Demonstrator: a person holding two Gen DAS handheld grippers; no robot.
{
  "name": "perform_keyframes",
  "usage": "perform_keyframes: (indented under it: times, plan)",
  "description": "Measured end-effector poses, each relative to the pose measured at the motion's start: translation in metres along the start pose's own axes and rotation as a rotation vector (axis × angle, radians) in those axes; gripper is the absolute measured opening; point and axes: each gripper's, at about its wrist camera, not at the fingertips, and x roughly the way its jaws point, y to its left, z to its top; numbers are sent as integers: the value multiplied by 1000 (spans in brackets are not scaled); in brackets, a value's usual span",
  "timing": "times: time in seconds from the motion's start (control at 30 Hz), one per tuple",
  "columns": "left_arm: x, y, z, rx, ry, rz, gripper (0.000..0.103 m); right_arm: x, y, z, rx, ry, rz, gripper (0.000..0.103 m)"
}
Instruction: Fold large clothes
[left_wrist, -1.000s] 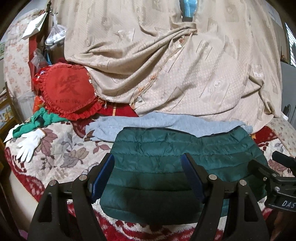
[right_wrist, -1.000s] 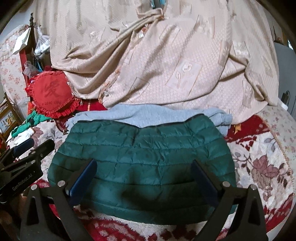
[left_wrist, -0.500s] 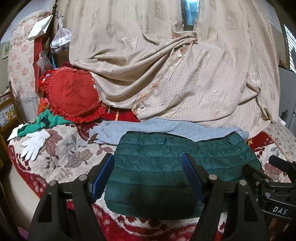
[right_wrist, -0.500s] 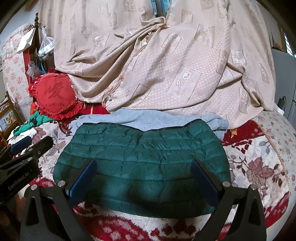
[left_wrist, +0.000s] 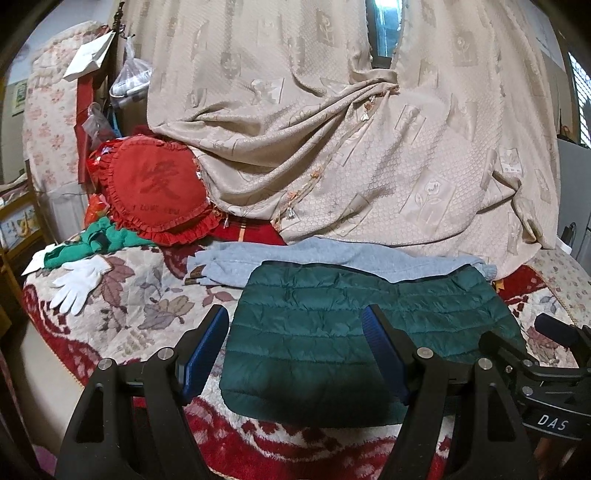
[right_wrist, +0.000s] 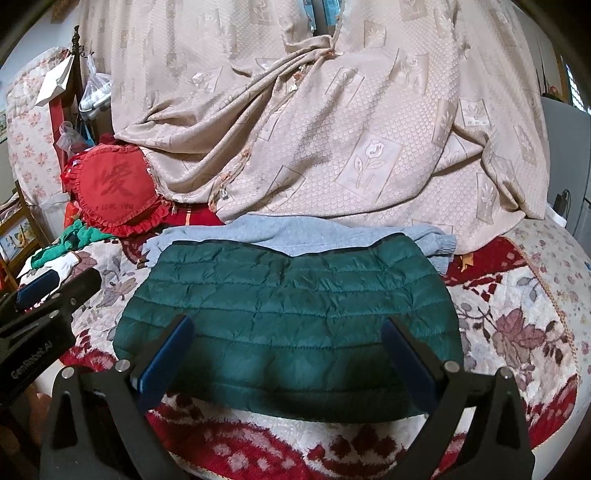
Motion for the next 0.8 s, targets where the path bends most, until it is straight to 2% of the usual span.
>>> perform_keyframes:
  times: [0.33,0.8]
  plan:
    - [-6,0,-1,0,-20,2,59,-2,1,-5,4,14,3,103]
    - [-3,-4,-3,8,-6,-4,59,1,-1,-5,6,25,6,103]
